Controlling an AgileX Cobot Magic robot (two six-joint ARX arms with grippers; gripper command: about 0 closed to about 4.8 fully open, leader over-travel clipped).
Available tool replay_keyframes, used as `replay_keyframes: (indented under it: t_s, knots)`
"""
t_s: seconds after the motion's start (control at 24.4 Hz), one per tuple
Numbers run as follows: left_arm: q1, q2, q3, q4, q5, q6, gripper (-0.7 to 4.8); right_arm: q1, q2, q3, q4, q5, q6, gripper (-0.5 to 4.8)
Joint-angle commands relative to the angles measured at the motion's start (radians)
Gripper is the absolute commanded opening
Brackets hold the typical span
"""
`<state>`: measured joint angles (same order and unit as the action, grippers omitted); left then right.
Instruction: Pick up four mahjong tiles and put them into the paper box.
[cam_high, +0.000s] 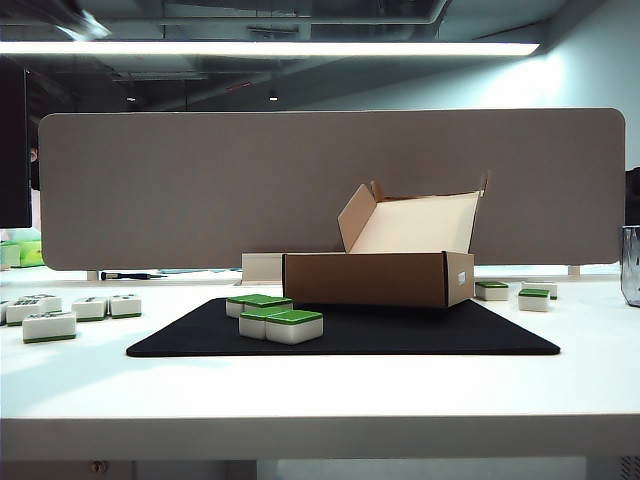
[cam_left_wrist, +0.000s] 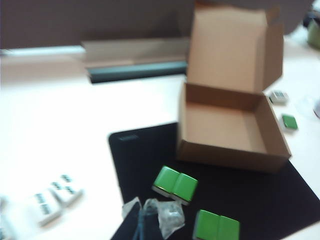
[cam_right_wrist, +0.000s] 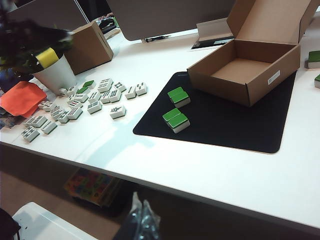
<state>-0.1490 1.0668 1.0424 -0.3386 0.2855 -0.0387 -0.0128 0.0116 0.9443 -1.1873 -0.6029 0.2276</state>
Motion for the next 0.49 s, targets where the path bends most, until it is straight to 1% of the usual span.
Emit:
replay_keyframes:
  t_s: [0.04, 0.25, 0.49]
  knots:
    - [-0.049, 0.094, 0.075, -0.051, 0.005, 0.004, -0.06, 0.0, -0.011, 0.004, 0.01, -0.002, 0.0, -0.01]
    - [-0.126, 0.257, 0.195, -0.124, -0.002, 0.005, -0.06, -0.001, -0.011, 0.004, 0.01, -0.002, 0.0, -0.01]
    - [-0.19, 0.42, 0.329, -0.225, -0.079, 0.005, -0.06, -0.001, -0.011, 0.004, 0.01, -0.002, 0.0, -0.01]
